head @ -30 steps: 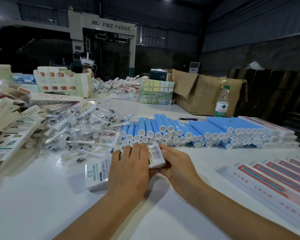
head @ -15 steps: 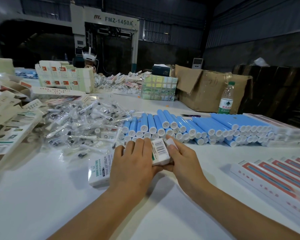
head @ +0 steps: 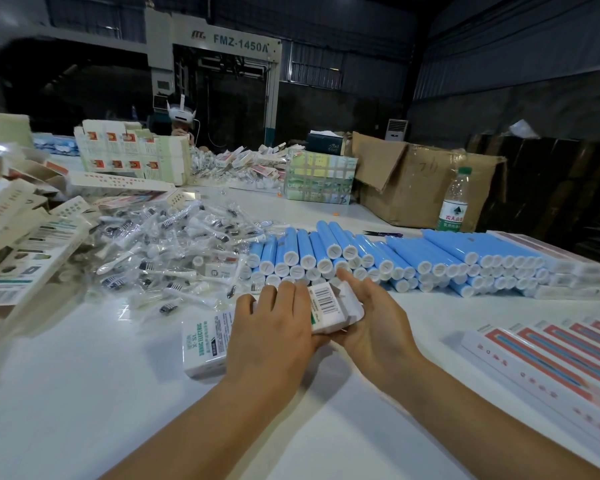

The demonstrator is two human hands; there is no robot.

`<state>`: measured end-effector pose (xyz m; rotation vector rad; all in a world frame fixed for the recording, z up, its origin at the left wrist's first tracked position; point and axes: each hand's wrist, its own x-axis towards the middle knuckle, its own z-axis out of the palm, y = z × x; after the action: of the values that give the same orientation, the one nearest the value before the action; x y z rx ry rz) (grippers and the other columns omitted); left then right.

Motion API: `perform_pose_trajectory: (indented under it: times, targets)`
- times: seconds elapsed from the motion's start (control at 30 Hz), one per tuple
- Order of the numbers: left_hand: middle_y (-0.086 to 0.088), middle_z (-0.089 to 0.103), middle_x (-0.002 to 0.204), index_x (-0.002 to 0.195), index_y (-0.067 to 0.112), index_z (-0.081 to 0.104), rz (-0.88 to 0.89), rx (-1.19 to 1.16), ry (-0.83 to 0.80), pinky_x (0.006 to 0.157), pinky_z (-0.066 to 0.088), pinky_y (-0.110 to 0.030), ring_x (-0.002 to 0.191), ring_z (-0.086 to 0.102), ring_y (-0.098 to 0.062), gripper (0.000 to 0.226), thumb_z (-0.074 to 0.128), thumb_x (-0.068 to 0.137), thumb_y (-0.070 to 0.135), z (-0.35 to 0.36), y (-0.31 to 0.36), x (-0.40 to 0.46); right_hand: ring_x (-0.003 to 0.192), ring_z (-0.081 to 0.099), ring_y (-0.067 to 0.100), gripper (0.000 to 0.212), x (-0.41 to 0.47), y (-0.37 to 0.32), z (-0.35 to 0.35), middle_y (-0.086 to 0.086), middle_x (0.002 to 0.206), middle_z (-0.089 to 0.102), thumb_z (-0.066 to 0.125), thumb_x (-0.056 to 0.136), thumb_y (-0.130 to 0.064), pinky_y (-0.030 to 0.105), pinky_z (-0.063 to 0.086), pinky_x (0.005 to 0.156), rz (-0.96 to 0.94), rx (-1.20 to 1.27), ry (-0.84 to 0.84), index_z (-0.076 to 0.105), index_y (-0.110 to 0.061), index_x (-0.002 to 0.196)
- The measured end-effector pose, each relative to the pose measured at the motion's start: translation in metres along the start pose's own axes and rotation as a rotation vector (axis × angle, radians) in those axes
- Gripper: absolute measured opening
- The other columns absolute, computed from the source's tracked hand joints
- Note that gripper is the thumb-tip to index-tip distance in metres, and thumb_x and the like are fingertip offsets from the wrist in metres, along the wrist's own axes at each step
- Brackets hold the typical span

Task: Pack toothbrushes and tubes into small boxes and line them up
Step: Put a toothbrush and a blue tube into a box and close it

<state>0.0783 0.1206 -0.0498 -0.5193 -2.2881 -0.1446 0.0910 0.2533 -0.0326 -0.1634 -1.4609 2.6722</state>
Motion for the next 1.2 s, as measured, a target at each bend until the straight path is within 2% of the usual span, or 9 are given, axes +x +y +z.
perform_pose_trajectory:
  times: [0.17,0.37,0.5,0.73,0.8,0.87,0.97,1.1,1.2]
  targets:
    - [-0.01,0.065,0.082,0.099,0.003,0.07,-0.005,0.004,0.034,0.059,0.049,-0.037,0.069,0.062,-0.027,0.071,0.085,0.052,0.053,-0.001,-0.002,0.002,0.086,0.071,0.032,0.036,-0.001,-0.004,0.003,0.025,0.102,0.069,0.035,0.101,-0.019,0.039,0.057,0.065,0.073,0.06,-0.07,0.059,0.006,0.112]
    - [-0.01,0.065,0.082,0.099,0.002,0.069,0.006,0.007,0.027,0.06,0.049,-0.038,0.069,0.062,-0.028,0.075,0.087,0.047,0.052,0.003,-0.002,0.002,0.075,0.072,0.025,0.028,-0.003,0.001,0.008,0.019,0.087,0.073,0.037,0.098,-0.001,0.032,0.057,0.056,-0.077,-0.111,0.036,0.065,0.002,0.097]
    - [-0.009,0.063,0.079,0.1,0.001,0.069,0.061,0.058,0.035,0.058,0.047,-0.037,0.067,0.06,-0.026,0.074,0.087,0.05,0.053,0.003,0.0,-0.001,0.076,0.071,0.022,0.029,-0.006,0.003,0.009,0.014,0.091,0.073,0.043,0.094,0.005,0.032,0.056,0.061,-0.071,-0.189,0.104,0.065,-0.008,0.109]
    - [-0.01,0.061,0.078,0.098,0.0,0.067,0.082,0.073,0.019,0.058,0.046,-0.038,0.067,0.058,-0.027,0.073,0.088,0.05,0.052,0.0,0.002,-0.001,0.067,0.067,0.014,0.028,-0.009,0.009,0.014,0.009,0.077,0.071,0.041,0.096,-0.007,0.03,0.051,0.067,-0.085,-0.122,0.077,0.069,-0.011,0.093]
    - [-0.01,0.061,0.079,0.099,0.0,0.067,0.073,0.075,0.015,0.058,0.046,-0.039,0.067,0.059,-0.027,0.073,0.087,0.051,0.051,0.0,0.002,-0.001,0.074,0.067,0.012,0.03,-0.008,0.012,0.012,0.006,0.084,0.072,0.04,0.097,-0.011,0.033,0.052,0.075,-0.106,-0.215,0.072,0.068,-0.018,0.103]
    - [-0.01,0.061,0.08,0.1,0.0,0.067,0.071,0.079,0.018,0.058,0.046,-0.038,0.068,0.059,-0.028,0.072,0.086,0.053,0.051,0.0,0.001,-0.001,0.096,0.064,0.007,0.041,-0.009,0.016,0.009,-0.008,0.108,0.068,0.04,0.096,-0.01,0.034,0.05,0.094,-0.16,-0.476,0.099,0.055,-0.033,0.126]
    - [-0.01,0.061,0.081,0.101,0.0,0.066,0.067,0.063,0.038,0.058,0.045,-0.039,0.068,0.058,-0.028,0.072,0.085,0.054,0.051,-0.001,-0.002,-0.002,0.118,0.052,0.003,0.049,-0.011,0.017,0.008,-0.014,0.135,0.05,0.039,0.097,-0.007,0.03,0.041,0.105,-0.229,-0.637,0.091,0.04,-0.027,0.142]
    - [-0.012,0.063,0.08,0.097,0.0,0.067,0.043,0.024,0.045,0.055,0.046,-0.038,0.066,0.06,-0.03,0.073,0.087,0.049,0.05,-0.003,-0.003,0.002,0.087,0.069,0.011,0.037,-0.01,0.004,0.011,0.001,0.098,0.074,0.039,0.096,-0.001,0.026,0.055,0.078,-0.145,-0.32,0.045,0.065,-0.021,0.112]
    - [-0.012,0.063,0.077,0.093,0.001,0.068,0.013,0.011,0.02,0.054,0.046,-0.038,0.064,0.06,-0.03,0.072,0.089,0.045,0.05,-0.003,-0.004,0.005,0.076,0.069,0.016,0.027,-0.01,-0.003,0.008,0.003,0.084,0.075,0.052,0.089,0.001,0.028,0.053,0.07,-0.129,-0.405,0.115,0.072,-0.016,0.087]
